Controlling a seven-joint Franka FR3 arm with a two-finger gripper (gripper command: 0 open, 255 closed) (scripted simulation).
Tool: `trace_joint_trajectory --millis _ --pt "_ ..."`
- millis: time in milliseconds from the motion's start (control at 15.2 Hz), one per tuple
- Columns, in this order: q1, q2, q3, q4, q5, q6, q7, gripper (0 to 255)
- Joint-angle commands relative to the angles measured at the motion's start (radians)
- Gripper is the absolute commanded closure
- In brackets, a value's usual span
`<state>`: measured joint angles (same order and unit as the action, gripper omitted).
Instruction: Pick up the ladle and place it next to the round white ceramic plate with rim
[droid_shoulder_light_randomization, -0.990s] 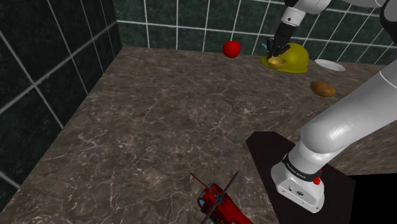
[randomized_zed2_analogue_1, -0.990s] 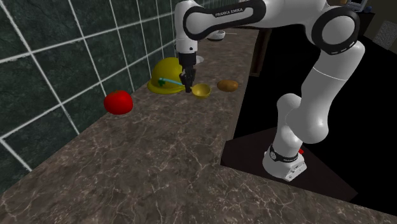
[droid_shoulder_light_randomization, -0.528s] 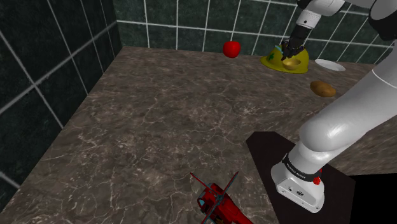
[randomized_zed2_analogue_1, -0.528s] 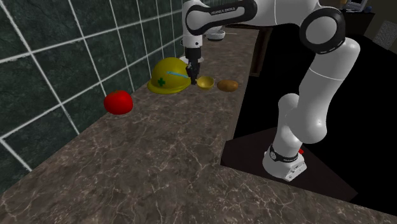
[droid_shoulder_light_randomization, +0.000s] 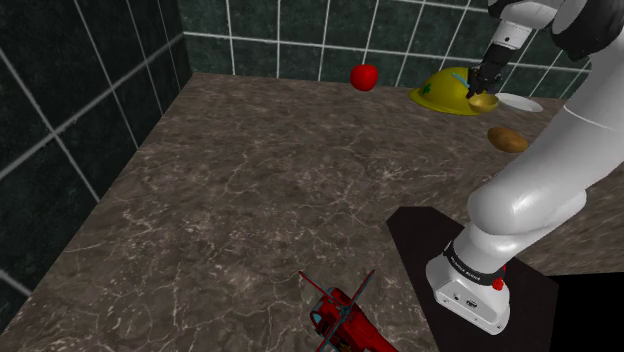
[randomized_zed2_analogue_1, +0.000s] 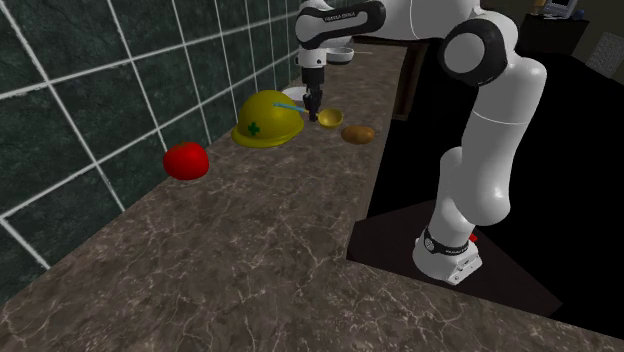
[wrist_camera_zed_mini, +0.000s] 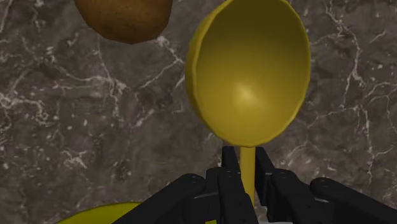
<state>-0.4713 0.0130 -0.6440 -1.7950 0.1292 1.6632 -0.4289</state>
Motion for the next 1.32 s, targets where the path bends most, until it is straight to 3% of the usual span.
trace_joint_trajectory --millis 0,330,726,1056,1188,1254 --pt "-0.033 0.053 -0.031 0.051 0.023 -0.018 -0.069 255" --pt "-0.136 0.206 -0.080 0.200 0.103 -0.070 -0.221 255" --pt "-0.319 0.420 -0.093 0.446 0.215 -0.166 -0.375 255" --pt "-0.527 0.627 -0.062 0.754 0.312 -0.287 -0.454 255" --pt "-0.640 0.736 -0.036 0.948 0.357 -0.362 -0.461 255" --pt "-0.718 0.813 -0.013 1.099 0.386 -0.420 -0.451 255"
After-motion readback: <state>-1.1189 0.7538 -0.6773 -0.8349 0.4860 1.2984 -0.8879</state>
